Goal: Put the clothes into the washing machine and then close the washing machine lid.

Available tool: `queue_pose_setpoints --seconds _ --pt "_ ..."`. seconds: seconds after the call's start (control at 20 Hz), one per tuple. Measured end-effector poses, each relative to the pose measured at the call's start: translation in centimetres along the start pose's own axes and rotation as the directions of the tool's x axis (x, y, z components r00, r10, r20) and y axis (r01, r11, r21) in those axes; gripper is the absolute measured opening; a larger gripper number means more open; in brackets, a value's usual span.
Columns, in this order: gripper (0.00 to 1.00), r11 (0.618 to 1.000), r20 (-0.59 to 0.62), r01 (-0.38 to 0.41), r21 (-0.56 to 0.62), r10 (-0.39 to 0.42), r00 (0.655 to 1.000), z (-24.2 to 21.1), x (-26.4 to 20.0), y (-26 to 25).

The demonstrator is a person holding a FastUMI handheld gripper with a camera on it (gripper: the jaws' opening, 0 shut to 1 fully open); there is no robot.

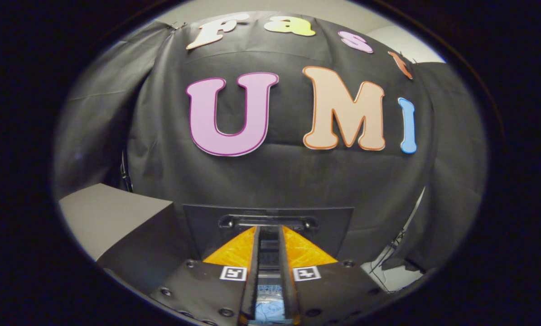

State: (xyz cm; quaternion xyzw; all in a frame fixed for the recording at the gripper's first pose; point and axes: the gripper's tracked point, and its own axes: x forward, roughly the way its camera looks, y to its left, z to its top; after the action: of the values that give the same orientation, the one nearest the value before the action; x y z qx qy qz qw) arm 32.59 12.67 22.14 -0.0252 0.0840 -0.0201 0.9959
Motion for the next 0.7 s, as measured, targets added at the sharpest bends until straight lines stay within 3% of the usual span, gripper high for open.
queue_pose_setpoints --seconds 0.55,0.7 --pt "0.98 0.999 -0.001 0.032 0.036 -0.032 0.999 1.2 10.4 1.1" --pt "0.97 0.998 -0.047 0.045 0.048 -0.043 0.998 -0.3 12.6 0.9"
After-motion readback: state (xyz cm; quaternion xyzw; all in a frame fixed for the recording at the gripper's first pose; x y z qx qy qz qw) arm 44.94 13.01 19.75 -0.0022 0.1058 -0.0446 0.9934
